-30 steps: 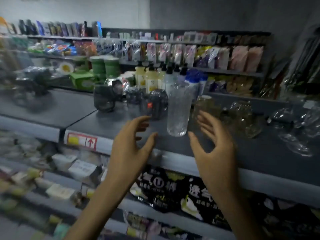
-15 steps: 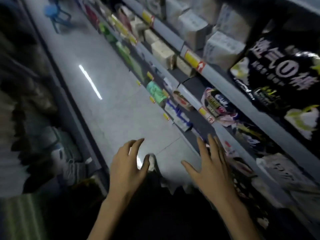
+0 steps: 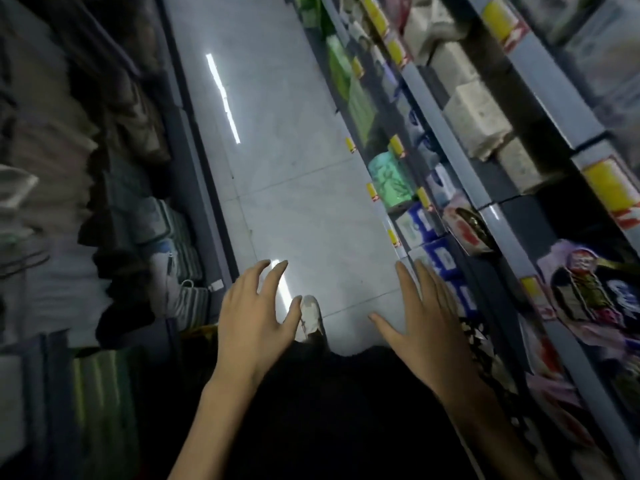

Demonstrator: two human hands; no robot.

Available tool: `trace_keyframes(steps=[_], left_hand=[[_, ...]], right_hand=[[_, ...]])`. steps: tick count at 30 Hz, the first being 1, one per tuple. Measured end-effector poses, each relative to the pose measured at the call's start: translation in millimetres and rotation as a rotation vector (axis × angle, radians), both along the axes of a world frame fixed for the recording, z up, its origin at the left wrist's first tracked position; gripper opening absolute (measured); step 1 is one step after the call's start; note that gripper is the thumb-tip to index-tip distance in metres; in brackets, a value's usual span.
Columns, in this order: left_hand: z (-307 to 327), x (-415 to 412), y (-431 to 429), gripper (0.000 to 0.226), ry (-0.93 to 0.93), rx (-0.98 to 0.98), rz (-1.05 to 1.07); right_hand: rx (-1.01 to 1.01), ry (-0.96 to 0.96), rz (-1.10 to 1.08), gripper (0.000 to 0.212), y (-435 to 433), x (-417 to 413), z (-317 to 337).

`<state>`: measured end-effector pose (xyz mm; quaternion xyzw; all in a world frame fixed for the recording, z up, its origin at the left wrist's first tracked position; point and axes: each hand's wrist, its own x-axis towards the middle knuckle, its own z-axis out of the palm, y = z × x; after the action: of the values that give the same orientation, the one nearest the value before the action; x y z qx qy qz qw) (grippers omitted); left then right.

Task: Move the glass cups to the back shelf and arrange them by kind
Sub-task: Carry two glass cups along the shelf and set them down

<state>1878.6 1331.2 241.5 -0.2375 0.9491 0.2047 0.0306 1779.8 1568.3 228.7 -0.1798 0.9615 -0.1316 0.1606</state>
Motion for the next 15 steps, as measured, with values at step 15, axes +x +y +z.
trace_keyframes(steps=[15], left_hand=[[-7.9,-190.8,-204.2,0.054,0.02,-0.035,-0.015]], right_hand=[[-0.062,-0.007,0.051,0.088,-202.7,-197.9,0.7]])
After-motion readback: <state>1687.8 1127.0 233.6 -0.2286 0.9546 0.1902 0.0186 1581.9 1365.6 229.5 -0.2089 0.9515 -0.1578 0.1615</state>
